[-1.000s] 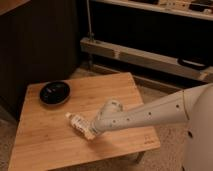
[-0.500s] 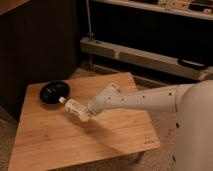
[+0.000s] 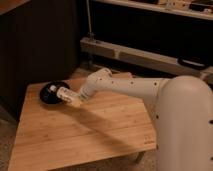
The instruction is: Place the bottle in the ceramic bowl
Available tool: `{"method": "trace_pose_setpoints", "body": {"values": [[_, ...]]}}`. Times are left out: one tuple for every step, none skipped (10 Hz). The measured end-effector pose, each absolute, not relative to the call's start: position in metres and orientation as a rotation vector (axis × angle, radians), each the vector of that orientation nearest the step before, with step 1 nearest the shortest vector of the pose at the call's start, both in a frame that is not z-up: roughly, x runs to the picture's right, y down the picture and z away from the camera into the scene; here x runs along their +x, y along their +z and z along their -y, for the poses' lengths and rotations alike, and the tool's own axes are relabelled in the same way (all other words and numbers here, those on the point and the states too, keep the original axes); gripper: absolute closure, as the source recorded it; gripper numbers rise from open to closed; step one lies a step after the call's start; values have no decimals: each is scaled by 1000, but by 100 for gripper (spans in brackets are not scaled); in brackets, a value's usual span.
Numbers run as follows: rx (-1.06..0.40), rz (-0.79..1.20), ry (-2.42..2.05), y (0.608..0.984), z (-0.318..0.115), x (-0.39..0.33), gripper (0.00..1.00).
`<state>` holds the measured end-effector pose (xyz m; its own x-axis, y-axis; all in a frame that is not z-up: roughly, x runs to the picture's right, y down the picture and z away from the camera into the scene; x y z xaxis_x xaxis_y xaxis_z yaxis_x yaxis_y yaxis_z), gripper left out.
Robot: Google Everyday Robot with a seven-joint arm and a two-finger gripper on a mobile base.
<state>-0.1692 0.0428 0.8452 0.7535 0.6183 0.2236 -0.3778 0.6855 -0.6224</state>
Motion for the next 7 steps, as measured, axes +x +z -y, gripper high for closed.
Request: {"method": "trace_pose_setpoints", "body": {"values": [[-597,438,563,854,-37,-176,100],[-619,428,541,861,-35,-187,93],[-630,420,533,863,-34,-189,86],[-643,408,526,866,-32,-190,76],[-661,395,511,869,-31,-196,63],[-668,395,504,869,-31,-199,56],[-666,392,507,870,-30,-196,47]]}}
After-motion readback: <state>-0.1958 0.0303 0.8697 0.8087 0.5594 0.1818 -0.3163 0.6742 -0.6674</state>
